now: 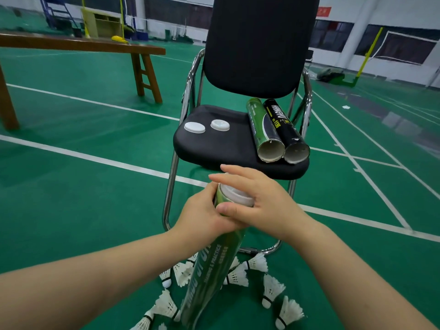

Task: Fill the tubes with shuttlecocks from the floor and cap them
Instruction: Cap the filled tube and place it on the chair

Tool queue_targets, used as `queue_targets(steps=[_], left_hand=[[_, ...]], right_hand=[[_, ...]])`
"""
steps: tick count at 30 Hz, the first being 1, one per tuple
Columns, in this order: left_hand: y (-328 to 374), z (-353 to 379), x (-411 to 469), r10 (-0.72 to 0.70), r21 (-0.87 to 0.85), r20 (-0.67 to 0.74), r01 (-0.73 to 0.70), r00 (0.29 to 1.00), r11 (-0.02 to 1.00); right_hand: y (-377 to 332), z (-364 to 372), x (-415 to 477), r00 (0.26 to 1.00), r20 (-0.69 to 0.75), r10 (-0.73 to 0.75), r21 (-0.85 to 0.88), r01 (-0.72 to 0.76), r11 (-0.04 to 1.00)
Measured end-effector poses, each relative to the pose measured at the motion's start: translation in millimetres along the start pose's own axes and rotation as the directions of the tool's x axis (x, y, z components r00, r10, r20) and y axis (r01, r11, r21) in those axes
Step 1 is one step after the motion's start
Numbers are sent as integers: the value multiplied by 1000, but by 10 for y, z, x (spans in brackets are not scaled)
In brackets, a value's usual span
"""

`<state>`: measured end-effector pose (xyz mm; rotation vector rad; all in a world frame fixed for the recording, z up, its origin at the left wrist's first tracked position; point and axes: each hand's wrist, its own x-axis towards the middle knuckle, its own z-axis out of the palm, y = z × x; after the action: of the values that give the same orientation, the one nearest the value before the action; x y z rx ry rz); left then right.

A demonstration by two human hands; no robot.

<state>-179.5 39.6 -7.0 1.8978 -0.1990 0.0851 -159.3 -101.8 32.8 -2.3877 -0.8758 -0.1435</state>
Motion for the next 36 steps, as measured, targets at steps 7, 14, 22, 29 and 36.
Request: queue_targets(steps=[7, 14, 22, 29, 36], left_hand=[[-74, 38, -55, -8, 35, 39, 6, 999, 999], [-87, 67, -86, 25, 53, 45, -27, 999, 998], [-64, 75, -96, 99, 101, 22, -101, 995, 990], [-71, 162, -194, 134, 90, 38, -137, 990, 986], [113, 139, -178, 226, 79, 87, -233, 970, 969]], right_hand=[[68, 143, -144, 999, -4, 39, 7, -39, 999], [75, 128, -201, 993, 108, 57, 16, -59, 998], [53, 137, -288, 992, 124, 29, 0, -29, 1000], [72, 194, -389, 983, 181, 33, -20, -30, 999], [-9, 87, -408, 982, 111, 152, 15, -154, 988]])
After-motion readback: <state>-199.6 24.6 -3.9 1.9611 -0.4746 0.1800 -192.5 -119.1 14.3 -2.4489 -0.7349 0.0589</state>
